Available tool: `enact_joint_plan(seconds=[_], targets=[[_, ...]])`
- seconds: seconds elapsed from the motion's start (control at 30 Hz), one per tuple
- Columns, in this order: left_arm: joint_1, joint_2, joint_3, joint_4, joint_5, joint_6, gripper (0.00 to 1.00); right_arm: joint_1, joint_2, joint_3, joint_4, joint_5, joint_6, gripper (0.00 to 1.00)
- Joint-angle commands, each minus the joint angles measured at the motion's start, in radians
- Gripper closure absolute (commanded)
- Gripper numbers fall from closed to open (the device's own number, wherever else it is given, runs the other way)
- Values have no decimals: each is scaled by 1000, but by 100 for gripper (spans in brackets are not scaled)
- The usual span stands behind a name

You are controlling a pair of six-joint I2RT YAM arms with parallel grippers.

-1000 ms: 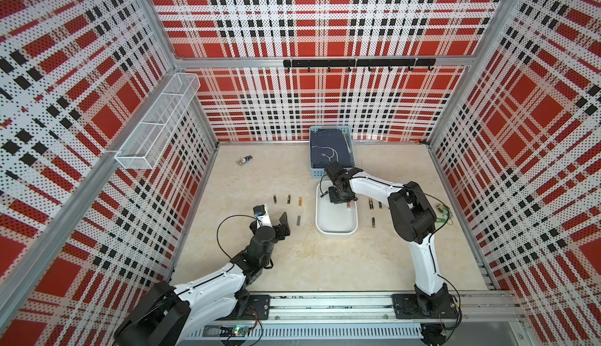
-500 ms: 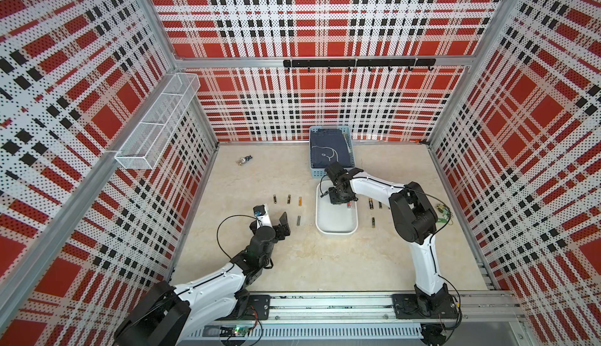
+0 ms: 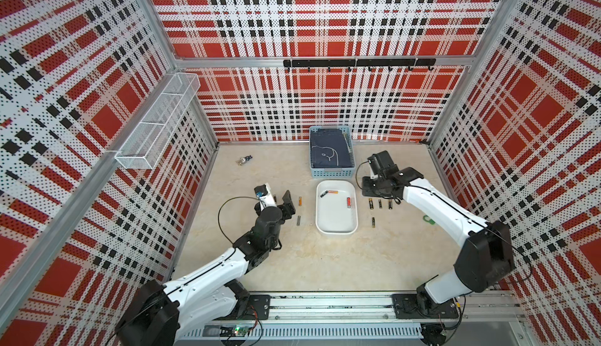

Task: Take the batteries out of the storage box
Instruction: Place the battery at the center of the board.

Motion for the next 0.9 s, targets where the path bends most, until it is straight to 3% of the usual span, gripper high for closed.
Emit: enact_joint_plan(seconds=[0.0, 0.2, 0.47, 0.73, 0.87], targets=[[-25, 125, 171, -162, 40, 62, 23, -91, -48, -174, -27, 23, -31, 100], [-25, 396, 478, -338, 191, 42, 23, -128, -20, -313, 85, 6, -75, 100], [-12, 514, 571, -350, 282, 49, 24, -120, 99, -333, 220, -37, -79, 100], [-27, 623, 782, -561, 217, 64, 27, -98, 133, -336, 232, -13, -38, 99], [-34, 677, 856, -617, 226, 74, 28, -96, 129, -351, 232, -4, -21, 89]])
